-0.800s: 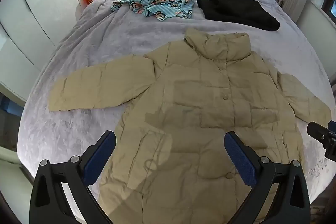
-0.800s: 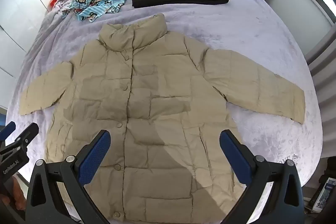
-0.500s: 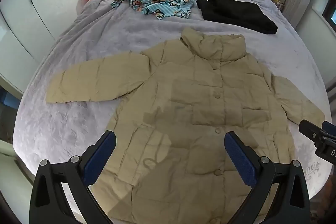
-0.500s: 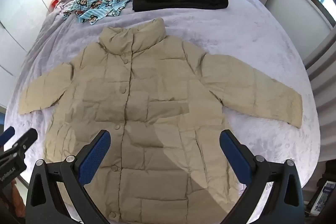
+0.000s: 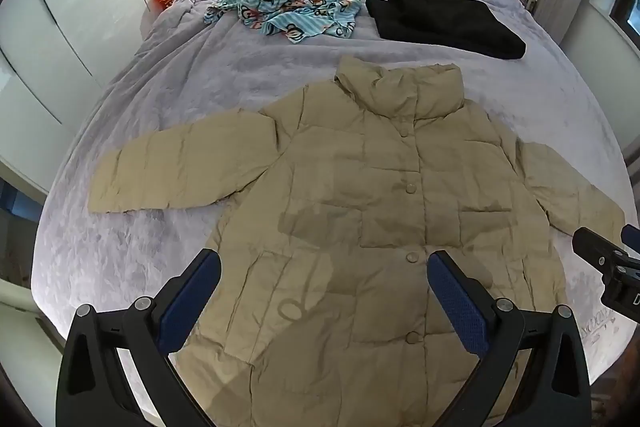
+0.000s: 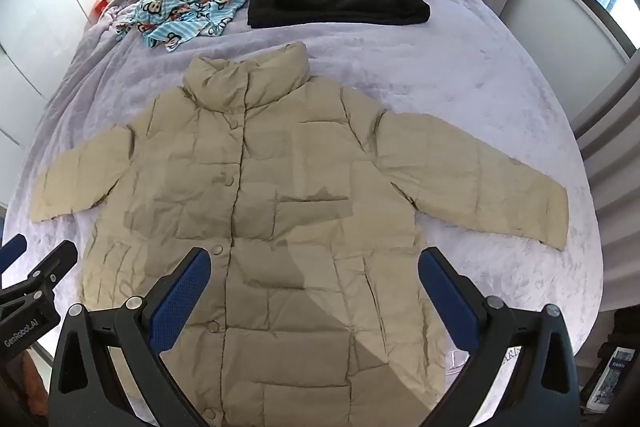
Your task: Fold large clothes
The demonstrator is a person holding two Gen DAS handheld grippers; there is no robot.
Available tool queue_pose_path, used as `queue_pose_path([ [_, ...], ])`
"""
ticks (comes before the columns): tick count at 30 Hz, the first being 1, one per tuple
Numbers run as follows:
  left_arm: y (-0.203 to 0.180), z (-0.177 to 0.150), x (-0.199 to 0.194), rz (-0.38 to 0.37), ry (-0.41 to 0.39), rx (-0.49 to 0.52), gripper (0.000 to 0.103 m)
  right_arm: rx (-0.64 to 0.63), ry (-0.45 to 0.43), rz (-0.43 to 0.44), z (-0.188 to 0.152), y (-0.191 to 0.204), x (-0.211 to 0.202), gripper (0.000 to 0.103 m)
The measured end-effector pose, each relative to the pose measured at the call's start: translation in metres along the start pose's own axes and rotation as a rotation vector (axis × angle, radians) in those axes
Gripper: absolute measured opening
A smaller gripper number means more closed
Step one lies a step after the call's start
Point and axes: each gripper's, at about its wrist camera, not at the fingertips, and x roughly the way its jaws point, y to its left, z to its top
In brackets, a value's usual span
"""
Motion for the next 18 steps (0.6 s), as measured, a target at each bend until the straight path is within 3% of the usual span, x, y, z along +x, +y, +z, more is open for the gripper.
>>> queue_pose_path([
  [18,-0.0012,-0.0004,0.0035,-0.001,0.005,-0.003,0.103,0.008,0.005,-0.011,-0.0007,-0.0009,0.0003,0.103],
])
